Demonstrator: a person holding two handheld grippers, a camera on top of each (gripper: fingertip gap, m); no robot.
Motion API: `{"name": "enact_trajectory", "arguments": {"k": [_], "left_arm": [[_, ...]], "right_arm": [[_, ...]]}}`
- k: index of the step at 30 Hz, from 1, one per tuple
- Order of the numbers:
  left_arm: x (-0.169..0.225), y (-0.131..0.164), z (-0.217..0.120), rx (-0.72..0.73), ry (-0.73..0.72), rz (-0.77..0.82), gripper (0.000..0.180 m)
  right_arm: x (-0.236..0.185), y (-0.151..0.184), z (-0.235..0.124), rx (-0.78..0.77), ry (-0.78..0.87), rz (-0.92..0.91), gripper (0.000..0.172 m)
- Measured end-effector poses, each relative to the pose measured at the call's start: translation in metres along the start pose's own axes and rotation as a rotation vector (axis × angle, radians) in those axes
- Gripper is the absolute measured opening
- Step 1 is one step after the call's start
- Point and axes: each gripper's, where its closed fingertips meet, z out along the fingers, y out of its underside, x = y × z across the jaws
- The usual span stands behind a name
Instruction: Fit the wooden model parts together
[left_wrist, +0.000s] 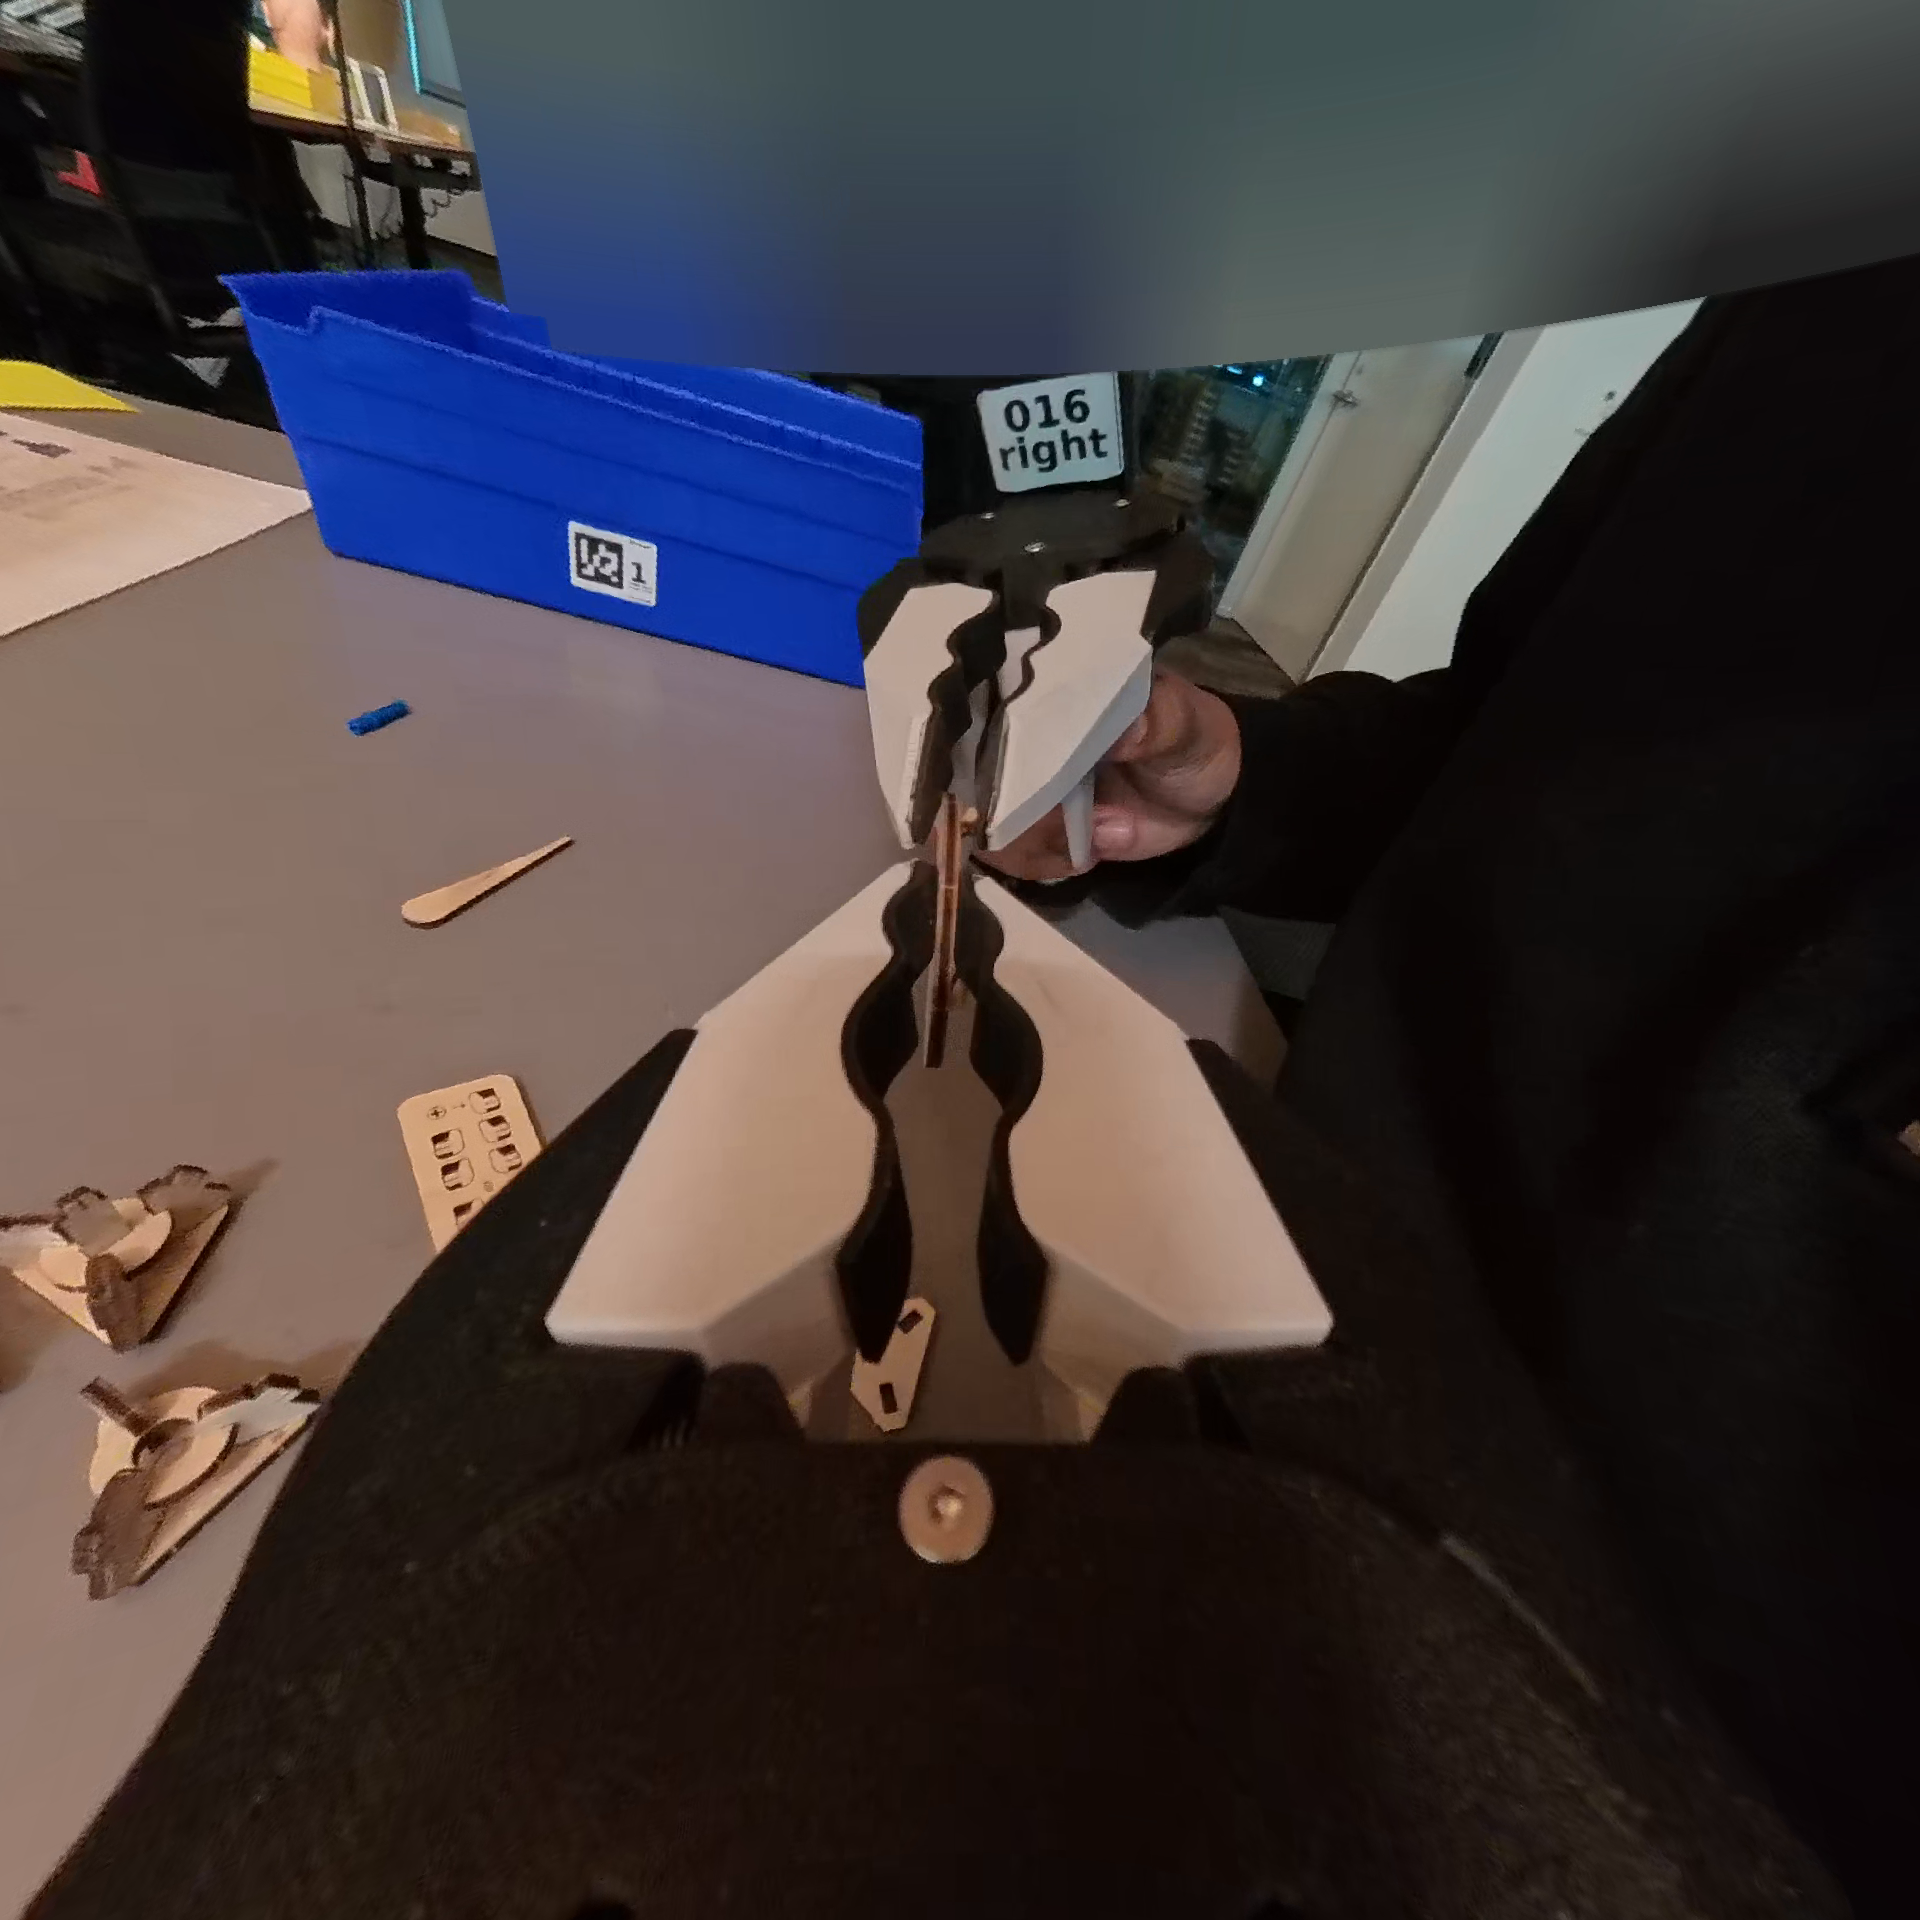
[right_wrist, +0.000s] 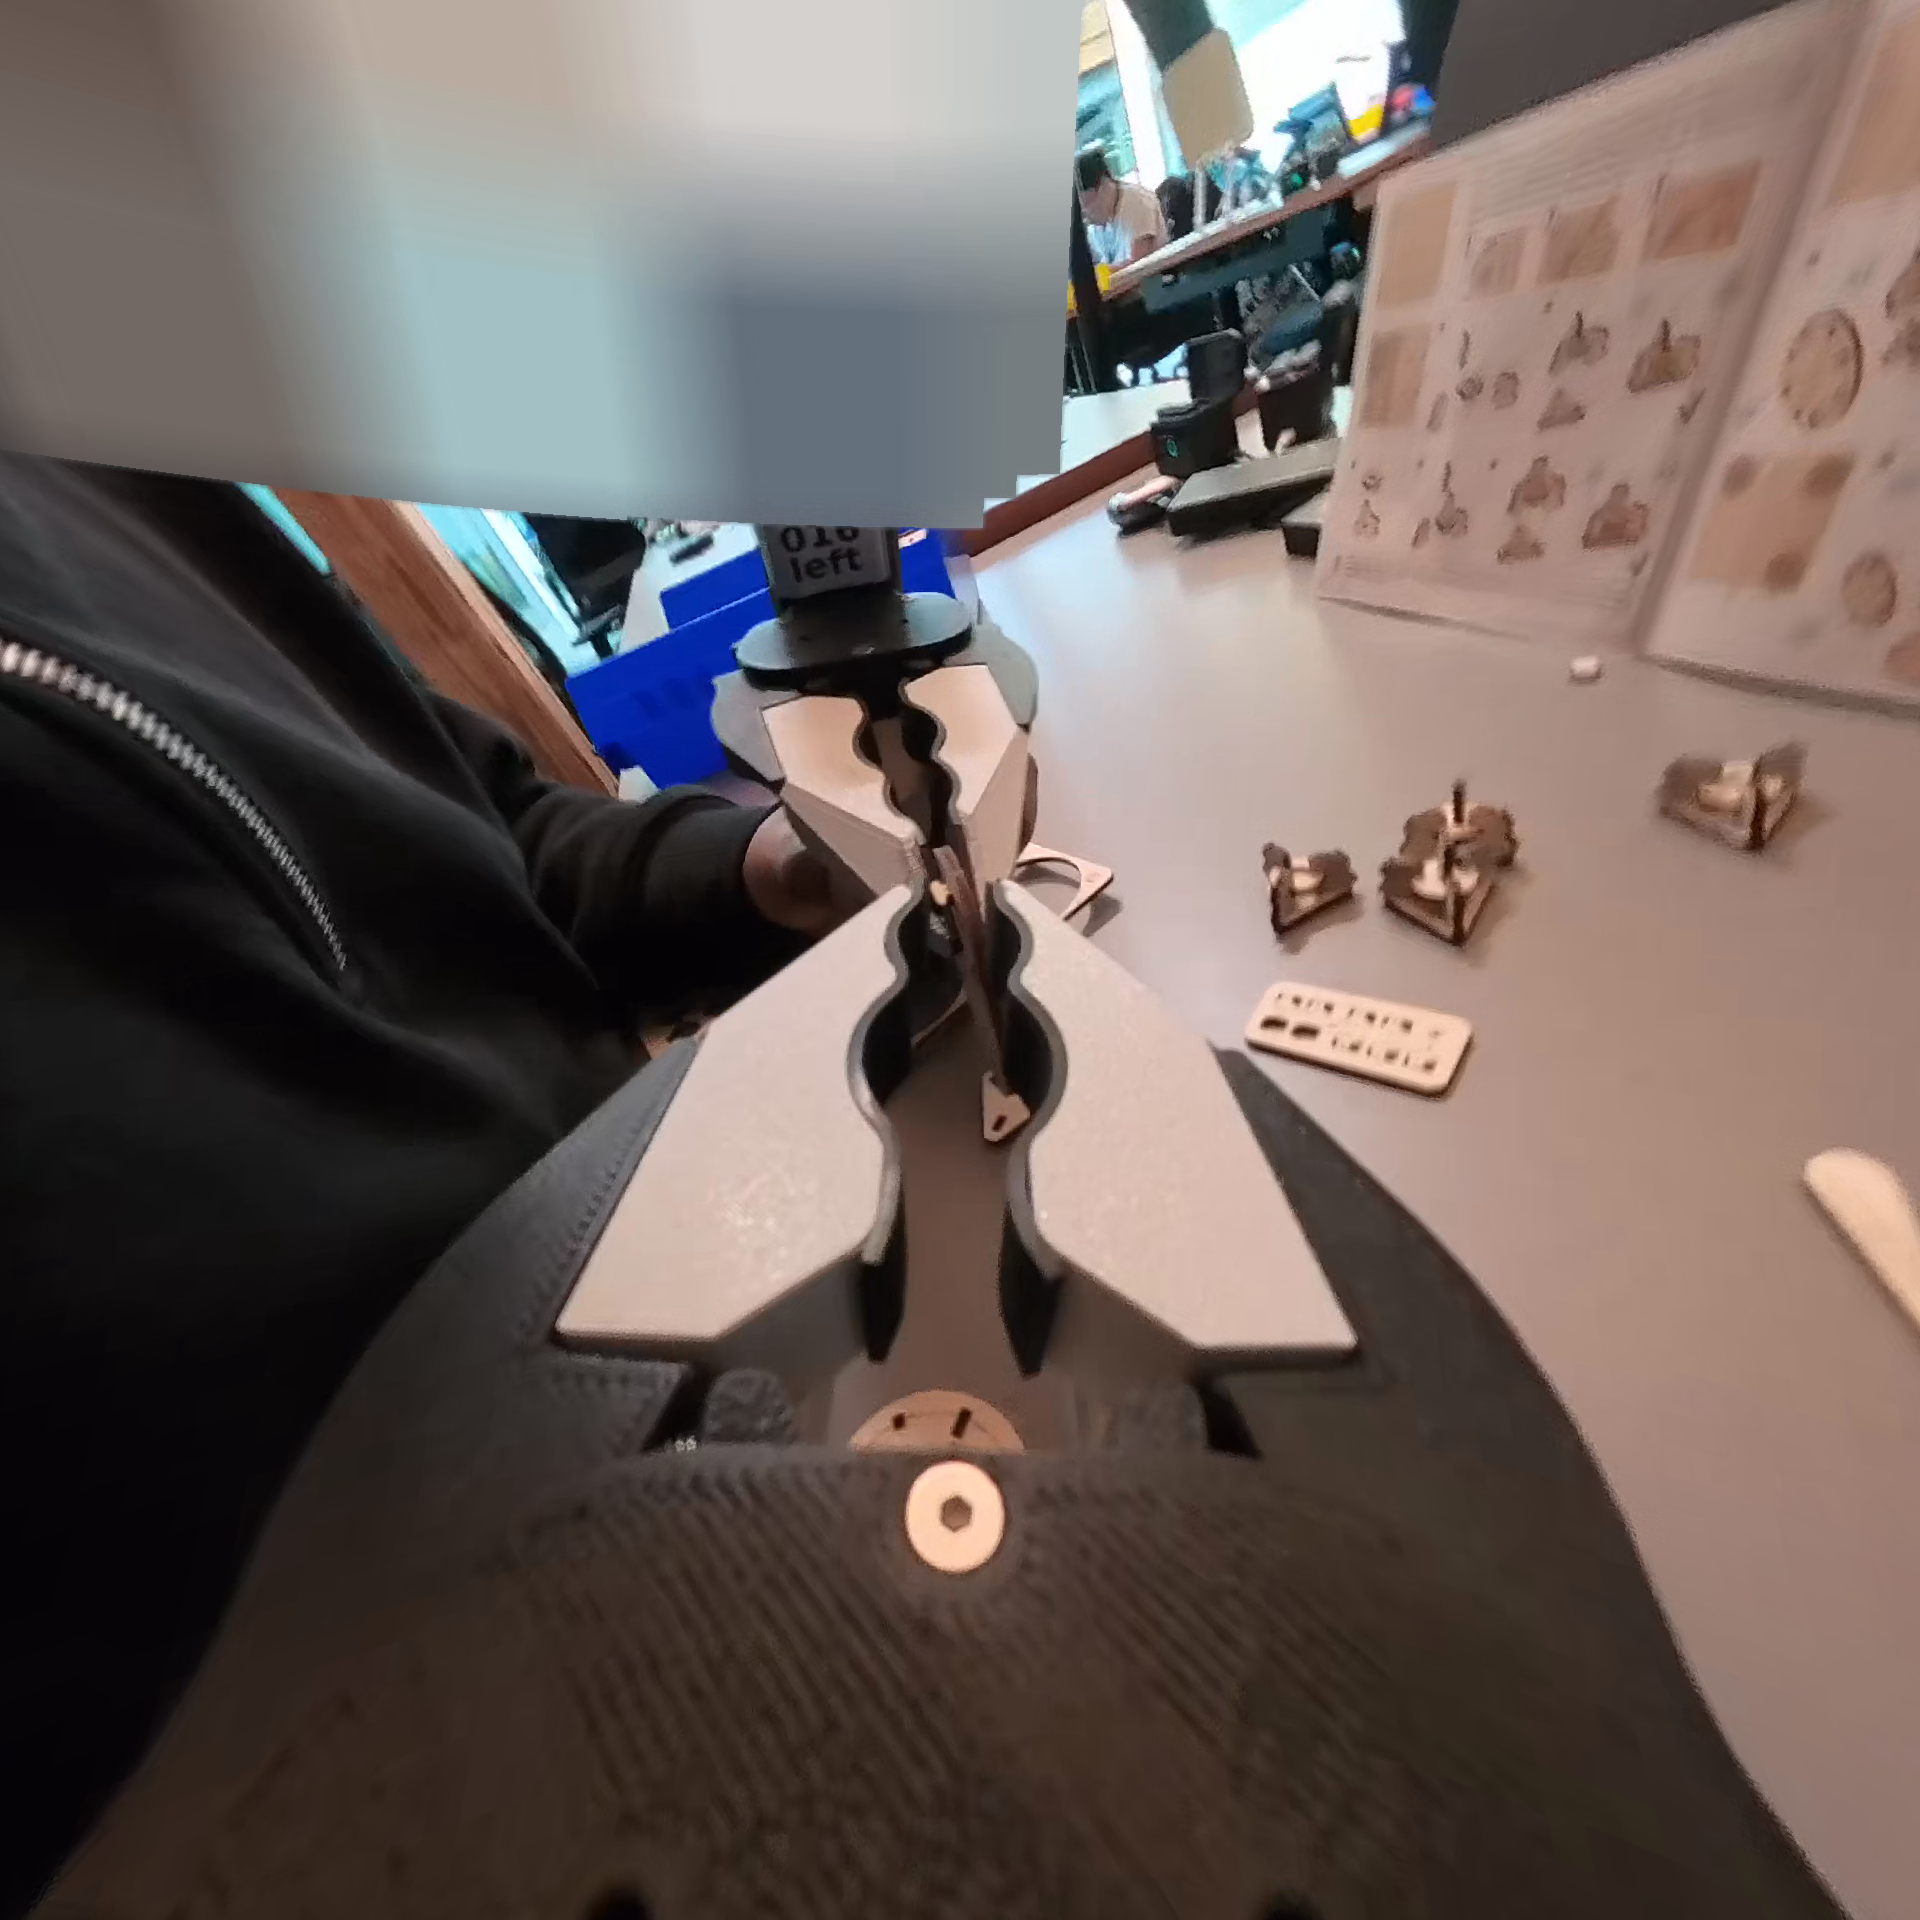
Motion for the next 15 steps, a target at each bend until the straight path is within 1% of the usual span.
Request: {"name": "enact_trajectory", "arguments": {"k": [2,3,5,8,12,14,15], "left_arm": [[0.002,-0.005,-0.002,0.028,0.009,-0.011,0.002],[0.002,-0.006,-0.003,0.037,0.014,-0.019,0.002],[0.001,-0.007,-0.005,0.046,0.016,-0.025,0.002],[0.004,-0.008,-0.005,0.051,0.032,-0.021,0.002],[0.011,-0.008,-0.003,0.050,0.059,0.006,0.002],[0.013,-0.009,-0.003,0.053,0.066,0.009,0.001],[0.014,-0.009,-0.003,0.054,0.069,0.009,0.001]], "right_arm": [[-0.001,-0.004,-0.002,0.011,0.006,-0.036,0.013],[-0.003,-0.007,-0.003,0.025,-0.002,-0.037,0.019],[-0.005,-0.013,-0.007,0.054,-0.020,-0.027,0.024],[-0.005,-0.014,-0.008,0.055,-0.024,-0.036,0.022],[-0.009,-0.010,-0.003,0.036,-0.074,-0.007,0.023],[-0.011,-0.008,-0.001,0.026,-0.093,0.003,0.020],[-0.011,-0.007,-0.001,0.019,-0.100,0.000,0.016]]}}
